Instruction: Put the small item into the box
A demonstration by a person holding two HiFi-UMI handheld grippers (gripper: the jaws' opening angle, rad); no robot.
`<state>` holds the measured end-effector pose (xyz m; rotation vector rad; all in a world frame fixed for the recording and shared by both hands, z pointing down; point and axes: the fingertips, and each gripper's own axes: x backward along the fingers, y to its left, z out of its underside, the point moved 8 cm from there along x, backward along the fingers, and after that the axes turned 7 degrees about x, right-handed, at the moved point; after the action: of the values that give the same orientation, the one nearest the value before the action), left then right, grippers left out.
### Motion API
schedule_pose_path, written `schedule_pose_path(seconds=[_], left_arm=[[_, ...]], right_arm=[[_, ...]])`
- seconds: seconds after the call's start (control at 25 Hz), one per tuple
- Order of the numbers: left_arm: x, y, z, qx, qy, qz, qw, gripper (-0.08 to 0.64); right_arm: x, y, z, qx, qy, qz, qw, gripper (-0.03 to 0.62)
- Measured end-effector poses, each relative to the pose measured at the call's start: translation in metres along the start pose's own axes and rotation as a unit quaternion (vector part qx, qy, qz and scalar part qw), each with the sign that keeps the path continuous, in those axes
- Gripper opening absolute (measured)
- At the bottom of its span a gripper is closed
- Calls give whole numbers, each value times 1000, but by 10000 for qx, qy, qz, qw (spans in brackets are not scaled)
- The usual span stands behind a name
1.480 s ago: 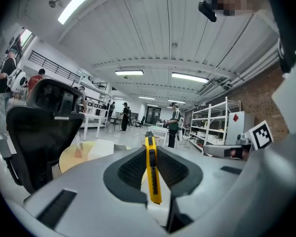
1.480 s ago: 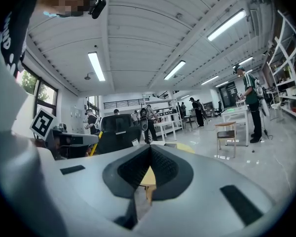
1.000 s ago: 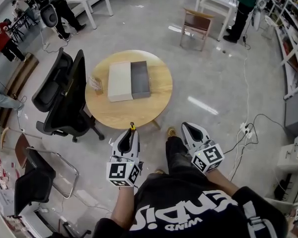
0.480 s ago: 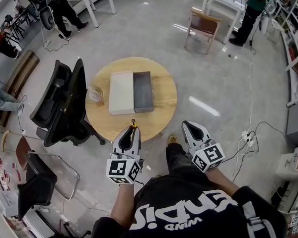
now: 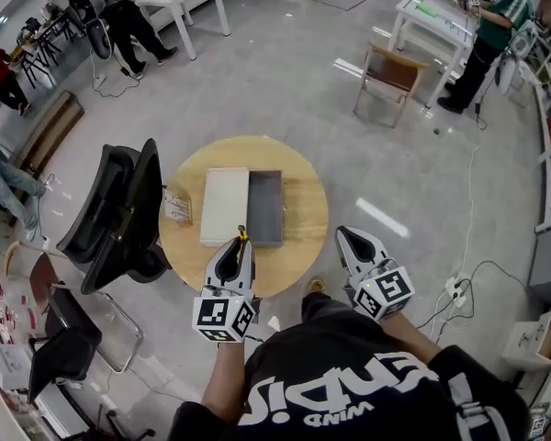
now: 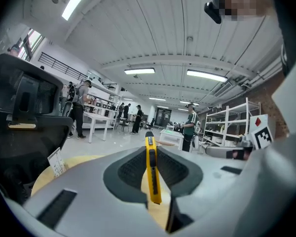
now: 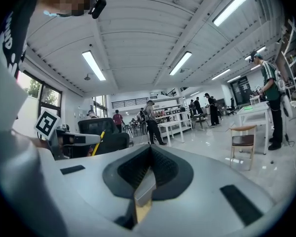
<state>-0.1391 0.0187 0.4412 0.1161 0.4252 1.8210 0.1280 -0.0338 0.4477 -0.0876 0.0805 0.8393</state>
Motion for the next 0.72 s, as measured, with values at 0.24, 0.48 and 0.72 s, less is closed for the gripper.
schedule_pose_path(seconds=[0.24, 0.48, 0.72], left_arm=[[-42, -4, -9, 45, -124, -318, 9994, 71], [-69, -1, -17, 59, -99, -502, 9987, 71], [-86, 14, -19, 33, 43, -390, 9992, 71]], right_arm=[[-39, -41, -8, 31, 72, -389, 9992, 0], [-72, -66, -10, -7, 141, -592, 9981, 0], [-98, -66, -6, -93, 131, -583, 9982, 0]])
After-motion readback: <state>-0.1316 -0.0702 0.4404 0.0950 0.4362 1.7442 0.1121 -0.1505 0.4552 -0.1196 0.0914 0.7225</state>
